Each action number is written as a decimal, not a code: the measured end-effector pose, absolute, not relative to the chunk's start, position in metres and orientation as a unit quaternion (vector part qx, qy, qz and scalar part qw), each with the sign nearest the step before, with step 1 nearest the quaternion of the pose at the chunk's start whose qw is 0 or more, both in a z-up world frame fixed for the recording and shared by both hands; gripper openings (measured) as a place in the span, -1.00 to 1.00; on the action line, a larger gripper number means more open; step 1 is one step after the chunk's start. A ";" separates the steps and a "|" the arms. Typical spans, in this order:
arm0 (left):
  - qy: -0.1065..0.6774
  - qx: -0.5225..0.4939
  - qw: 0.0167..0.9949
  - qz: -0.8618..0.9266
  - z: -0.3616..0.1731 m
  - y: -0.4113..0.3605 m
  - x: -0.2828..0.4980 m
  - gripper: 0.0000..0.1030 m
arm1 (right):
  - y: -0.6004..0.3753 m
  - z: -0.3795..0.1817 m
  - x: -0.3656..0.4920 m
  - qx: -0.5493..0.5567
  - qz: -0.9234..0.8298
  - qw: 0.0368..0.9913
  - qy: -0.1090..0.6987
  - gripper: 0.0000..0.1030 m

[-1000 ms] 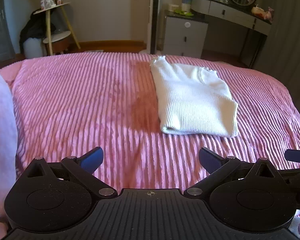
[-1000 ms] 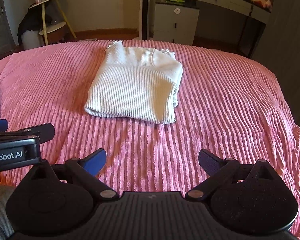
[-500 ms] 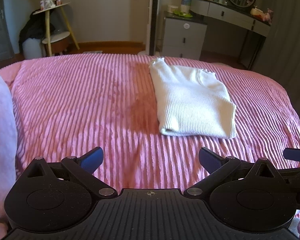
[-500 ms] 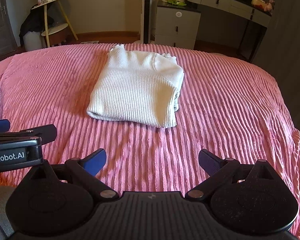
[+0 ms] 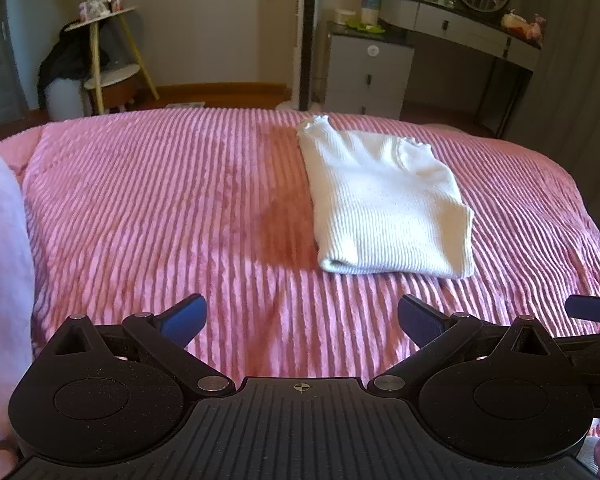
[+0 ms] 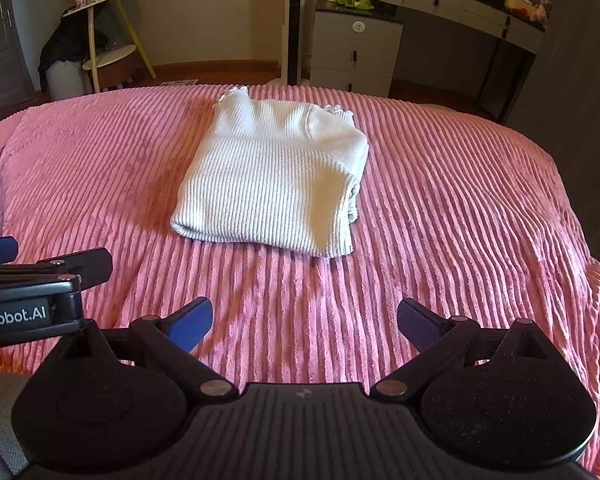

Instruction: Fold small clothes

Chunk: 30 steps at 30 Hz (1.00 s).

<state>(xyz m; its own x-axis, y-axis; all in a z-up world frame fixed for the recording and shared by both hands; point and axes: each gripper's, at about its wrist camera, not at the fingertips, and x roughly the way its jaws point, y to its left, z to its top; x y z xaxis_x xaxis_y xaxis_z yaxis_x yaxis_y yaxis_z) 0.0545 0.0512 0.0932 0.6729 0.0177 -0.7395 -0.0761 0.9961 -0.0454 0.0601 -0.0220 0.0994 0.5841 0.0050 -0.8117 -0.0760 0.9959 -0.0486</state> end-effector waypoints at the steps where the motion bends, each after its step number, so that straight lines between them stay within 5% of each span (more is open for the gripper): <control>1: 0.403 -0.037 0.914 0.026 0.093 0.052 0.055 1.00 | -0.022 0.099 0.060 -0.038 0.022 0.889 0.456 0.92; 30: 0.404 -0.041 0.913 0.027 0.093 0.055 0.056 1.00 | -0.024 0.096 0.063 -0.036 0.018 0.888 0.457 0.92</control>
<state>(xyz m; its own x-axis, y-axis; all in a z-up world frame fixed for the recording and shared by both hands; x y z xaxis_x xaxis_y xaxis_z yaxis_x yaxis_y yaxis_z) 0.0564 0.0554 0.0926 0.6721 0.0158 -0.7403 -0.0824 0.9952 -0.0536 0.0625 -0.0244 0.0958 0.5812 -0.0008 -0.8138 -0.0648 0.9968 -0.0472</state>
